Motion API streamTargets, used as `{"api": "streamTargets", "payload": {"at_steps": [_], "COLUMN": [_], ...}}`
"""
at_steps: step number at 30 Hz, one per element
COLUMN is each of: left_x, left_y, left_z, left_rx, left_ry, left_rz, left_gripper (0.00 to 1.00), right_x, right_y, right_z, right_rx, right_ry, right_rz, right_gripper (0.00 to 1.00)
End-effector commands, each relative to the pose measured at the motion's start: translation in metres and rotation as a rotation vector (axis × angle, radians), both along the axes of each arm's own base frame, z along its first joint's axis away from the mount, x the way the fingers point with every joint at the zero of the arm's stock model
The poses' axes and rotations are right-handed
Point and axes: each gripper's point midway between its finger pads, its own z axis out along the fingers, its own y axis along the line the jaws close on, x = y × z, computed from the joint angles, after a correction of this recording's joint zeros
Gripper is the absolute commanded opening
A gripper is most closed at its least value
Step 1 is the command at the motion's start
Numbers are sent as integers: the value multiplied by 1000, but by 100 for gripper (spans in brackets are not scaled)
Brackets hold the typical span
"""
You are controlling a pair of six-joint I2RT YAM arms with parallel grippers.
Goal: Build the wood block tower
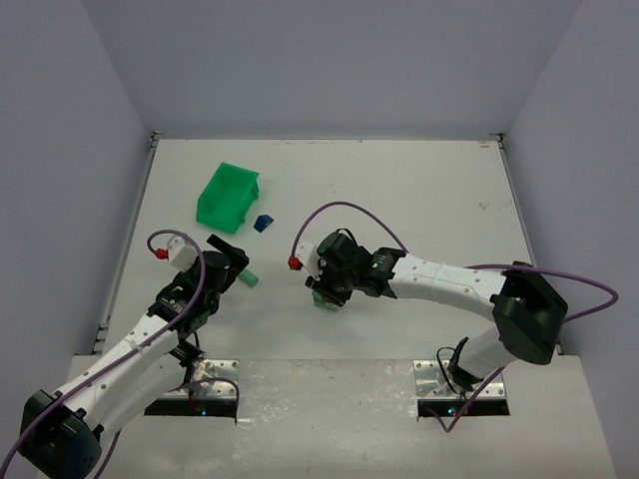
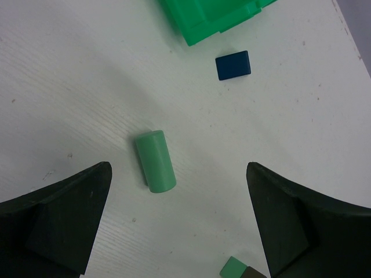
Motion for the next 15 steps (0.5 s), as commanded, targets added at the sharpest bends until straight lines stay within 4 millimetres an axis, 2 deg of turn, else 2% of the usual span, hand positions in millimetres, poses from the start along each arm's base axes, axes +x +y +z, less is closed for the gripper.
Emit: {"api": "streamTargets", "payload": {"at_steps": [1,15], "left_x": [6,7], "left_y": [-6,-7], "left_z": [9,9], "left_rx": [-13,-11], "left_ry": [-41,-42], "left_rz": [-22,-27], "left_gripper": [100,100], "right_x": [7,10], "right_y": [9,8], "right_z": [13,7], "right_rx": [44,27], "right_ry": [-49,-43], "right_rz": [11,4], "right_gripper": [27,28]}}
